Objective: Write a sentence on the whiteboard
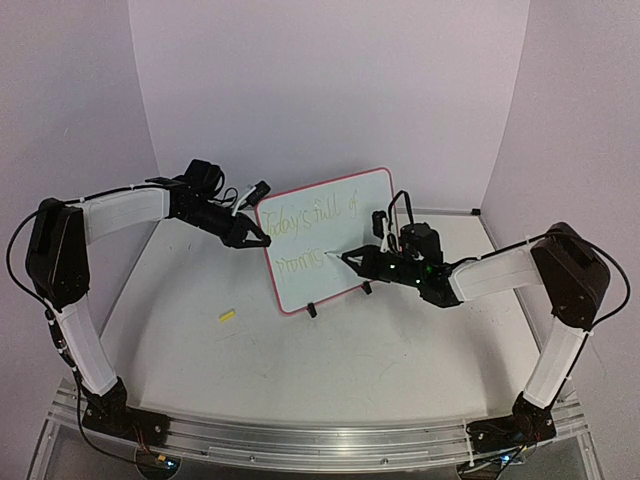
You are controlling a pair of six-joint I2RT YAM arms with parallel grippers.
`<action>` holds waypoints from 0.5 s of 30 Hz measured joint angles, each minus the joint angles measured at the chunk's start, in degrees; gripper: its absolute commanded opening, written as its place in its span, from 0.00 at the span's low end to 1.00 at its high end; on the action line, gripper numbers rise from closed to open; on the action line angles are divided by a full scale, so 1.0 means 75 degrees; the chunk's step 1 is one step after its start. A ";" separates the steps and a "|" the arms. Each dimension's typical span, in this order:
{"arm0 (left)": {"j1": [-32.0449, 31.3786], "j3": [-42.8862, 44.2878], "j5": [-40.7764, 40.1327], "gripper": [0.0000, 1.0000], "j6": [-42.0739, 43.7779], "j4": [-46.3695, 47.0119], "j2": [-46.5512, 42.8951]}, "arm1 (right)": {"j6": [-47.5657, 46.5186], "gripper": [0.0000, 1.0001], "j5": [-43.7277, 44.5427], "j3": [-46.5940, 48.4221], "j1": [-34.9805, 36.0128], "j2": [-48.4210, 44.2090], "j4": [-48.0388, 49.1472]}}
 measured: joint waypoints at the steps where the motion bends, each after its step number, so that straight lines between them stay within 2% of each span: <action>1: 0.0000 0.0000 0.0000 0.00 0.0000 0.0000 0.0000 | 0.0007 0.00 0.0018 -0.0016 0.0000 0.0000 0.0009; 15: 0.0000 0.0000 0.0000 0.00 -0.0002 0.0000 0.0000 | 0.0086 0.00 0.0311 -0.0209 -0.0085 -0.0144 -0.0011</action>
